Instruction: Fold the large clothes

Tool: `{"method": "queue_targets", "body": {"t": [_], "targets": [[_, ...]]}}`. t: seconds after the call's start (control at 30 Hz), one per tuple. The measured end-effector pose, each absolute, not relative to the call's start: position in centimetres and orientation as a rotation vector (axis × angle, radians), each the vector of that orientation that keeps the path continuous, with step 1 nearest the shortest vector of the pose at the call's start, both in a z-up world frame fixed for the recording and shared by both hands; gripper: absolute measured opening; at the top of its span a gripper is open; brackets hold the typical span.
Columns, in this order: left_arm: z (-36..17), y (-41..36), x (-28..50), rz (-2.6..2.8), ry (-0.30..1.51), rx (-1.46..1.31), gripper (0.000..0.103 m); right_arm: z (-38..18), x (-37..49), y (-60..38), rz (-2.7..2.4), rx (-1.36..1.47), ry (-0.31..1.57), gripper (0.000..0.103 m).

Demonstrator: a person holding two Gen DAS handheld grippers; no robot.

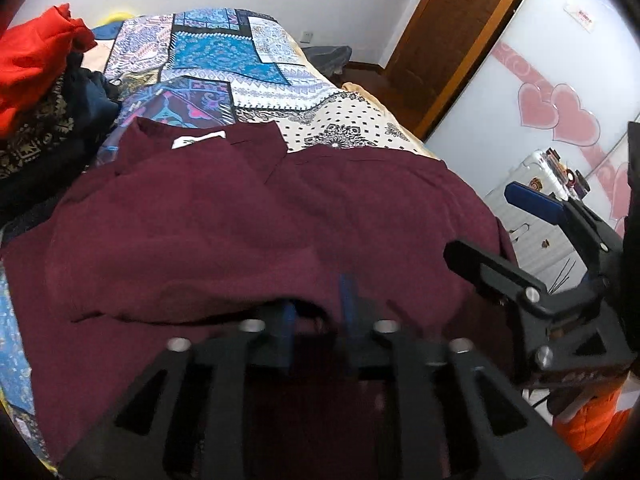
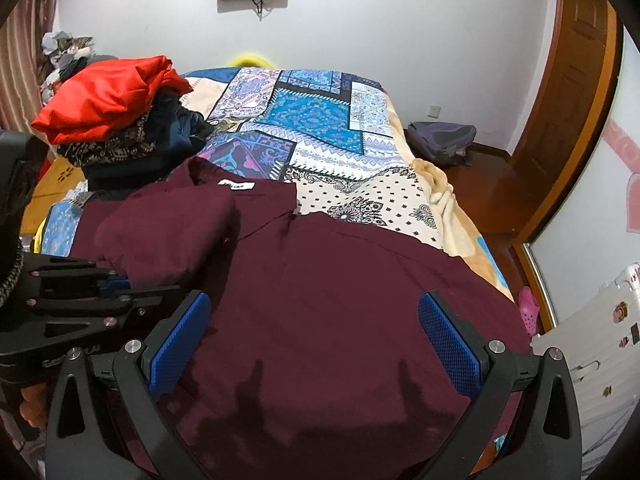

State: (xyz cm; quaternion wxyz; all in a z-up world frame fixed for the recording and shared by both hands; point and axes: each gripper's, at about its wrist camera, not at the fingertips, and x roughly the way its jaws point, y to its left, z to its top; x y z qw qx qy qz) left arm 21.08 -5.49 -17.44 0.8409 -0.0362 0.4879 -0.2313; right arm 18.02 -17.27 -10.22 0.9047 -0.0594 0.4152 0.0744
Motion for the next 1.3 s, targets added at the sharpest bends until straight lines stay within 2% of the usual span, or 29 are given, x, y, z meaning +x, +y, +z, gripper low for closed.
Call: {"method": "queue_targets", "body": {"t": [0.23, 0.43, 0.73, 1.1, 1.13, 1.23, 1.3], "targets": [[-13.7, -1.1, 19.8, -0.373, 0.896, -0.065, 0.063, -8.7, 18.6, -16.0, 0.224, -0.158, 0.845, 0.103], [-11.6, 5.5, 19.3, -0.223, 0.803, -0.099, 0.071, -6.5, 19.8, -12.5, 0.301, -0.230, 0.792, 0.103], [-13.4, 15.1, 17.9, 0.025, 0.800, -0.099, 0.072, -7.5, 21.4, -3.5, 0.499, -0.412, 0.822, 0.103], [-18.0, 19.4, 16.2, 0.098, 0.881, -0.156, 0.072, -15.5, 23.2, 6.1, 0.649, -0.676, 1.031, 0.100], [-18.2, 19.6, 16.1, 0.101, 0.883, -0.154, 0.072, -16.3, 23.3, 6.5, 0.647, -0.706, 1.047, 0.097], [-18.6, 19.9, 15.9, 0.109, 0.885, -0.147, 0.072, -18.5, 23.7, 7.2, 0.632, -0.772, 1.099, 0.078], [-18.7, 19.9, 15.8, 0.110, 0.883, -0.150, 0.072, -19.2, 24.0, 7.1, 0.634, -0.762, 1.120, 0.077]]}}
